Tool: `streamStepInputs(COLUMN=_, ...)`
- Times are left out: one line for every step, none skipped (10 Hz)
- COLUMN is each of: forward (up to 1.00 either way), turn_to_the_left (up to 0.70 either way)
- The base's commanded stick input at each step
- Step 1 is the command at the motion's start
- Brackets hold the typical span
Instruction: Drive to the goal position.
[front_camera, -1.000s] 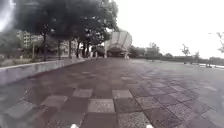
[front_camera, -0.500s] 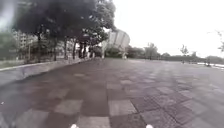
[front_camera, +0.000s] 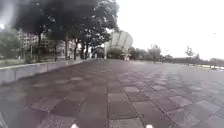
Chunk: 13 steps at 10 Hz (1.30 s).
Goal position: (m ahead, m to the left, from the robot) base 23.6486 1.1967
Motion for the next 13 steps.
streamStepInputs(forward=0.85, turn_to_the_left=0.01)
streamStepInputs(forward=0.85, turn_to_the_left=0.01)
streamStepInputs(forward=0.85, turn_to_the_left=0.01)
streamStepInputs(forward=0.85, turn_to_the_left=0.01)
streamStepInputs(forward=0.85, turn_to_the_left=0.01)
streamStepInputs(forward=0.85, turn_to_the_left=0.01)
streamStepInputs(forward=0.85, turn_to_the_left=0.01)
streamStepInputs(forward=0.85, turn_to_the_left=0.01)
streamStepInputs(forward=0.85, turn_to_the_left=0.01)
streamStepInputs(forward=0.85, turn_to_the_left=0.01)
streamStepInputs(forward=0.85, turn_to_the_left=0.01)
streamStepInputs(forward=0.85, turn_to_the_left=0.01)
streamStepInputs(forward=0.85, turn_to_the_left=0.01)
